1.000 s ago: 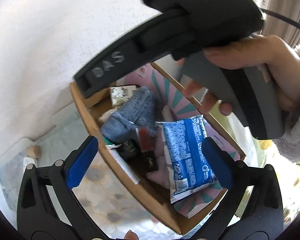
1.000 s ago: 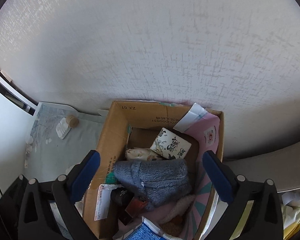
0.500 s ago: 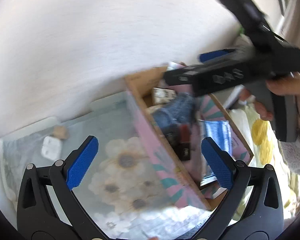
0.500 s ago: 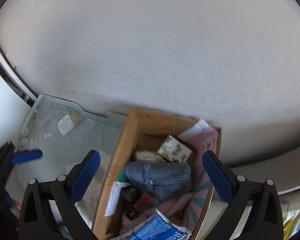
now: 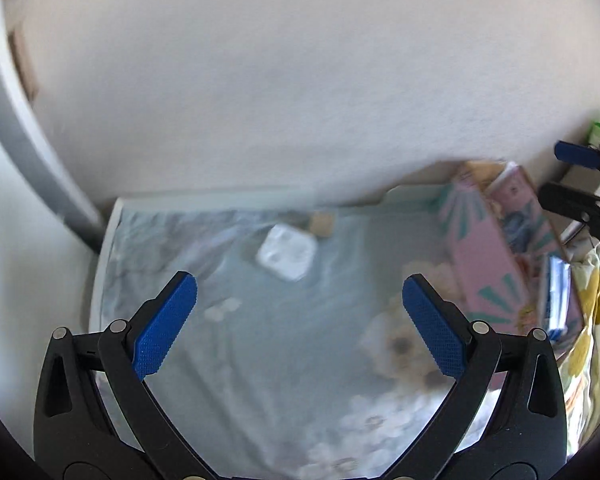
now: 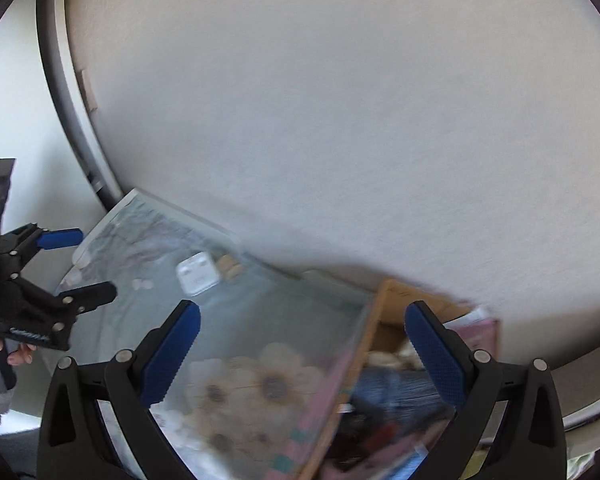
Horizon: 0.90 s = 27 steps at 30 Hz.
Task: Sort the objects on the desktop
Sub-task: 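Move both open tools back over the tray, then grasp the white earphone case with the left tool while the right tool grasps the beige tape roll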
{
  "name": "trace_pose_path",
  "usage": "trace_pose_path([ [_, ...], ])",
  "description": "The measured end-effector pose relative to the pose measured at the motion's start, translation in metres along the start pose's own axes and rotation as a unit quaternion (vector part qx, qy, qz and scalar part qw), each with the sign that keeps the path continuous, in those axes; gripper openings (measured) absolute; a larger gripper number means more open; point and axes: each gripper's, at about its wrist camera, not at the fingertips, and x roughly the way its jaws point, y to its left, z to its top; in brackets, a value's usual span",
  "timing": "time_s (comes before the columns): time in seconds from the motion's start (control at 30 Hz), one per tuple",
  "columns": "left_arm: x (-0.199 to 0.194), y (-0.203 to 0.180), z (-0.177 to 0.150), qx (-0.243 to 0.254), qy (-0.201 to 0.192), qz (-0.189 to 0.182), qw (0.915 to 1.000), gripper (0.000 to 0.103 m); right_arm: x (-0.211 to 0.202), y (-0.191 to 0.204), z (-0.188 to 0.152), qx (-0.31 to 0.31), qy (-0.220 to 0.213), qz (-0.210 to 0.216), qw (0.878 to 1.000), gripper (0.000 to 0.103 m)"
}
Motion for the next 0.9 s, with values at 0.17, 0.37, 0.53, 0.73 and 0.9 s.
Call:
trace_pose_path([
  [0.17,0.02,0.02,-0.016,0.02,0.0,-0.005,0.9998,0.103,0.039,0.017,0.001,0.065,0.035,0.045,0.996,0.102],
  [0.37,0.072,0.019,-0.016,0.062,-0.006,-0.013,0.998,0.103,0.101,0.031,-0.001,0.173,0.05,0.038,0.983,0.102],
  [0.53,0.119,0.025,-0.014,0.067,-0.013,-0.024,0.9974,0.1,0.16,0.029,-0.009,0.251,0.064,0.044,0.965,0.094],
  [0.73,0.158,0.024,-0.014,0.093,0.002,-0.034,0.9951,0.092,0.199,0.031,-0.004,0.272,0.074,0.048,0.958,0.088],
  [0.9,0.172,0.025,-0.015,0.102,0.01,-0.044,0.9938,0.085,0.222,0.043,0.0,0.252,0.088,0.025,0.964,0.059],
])
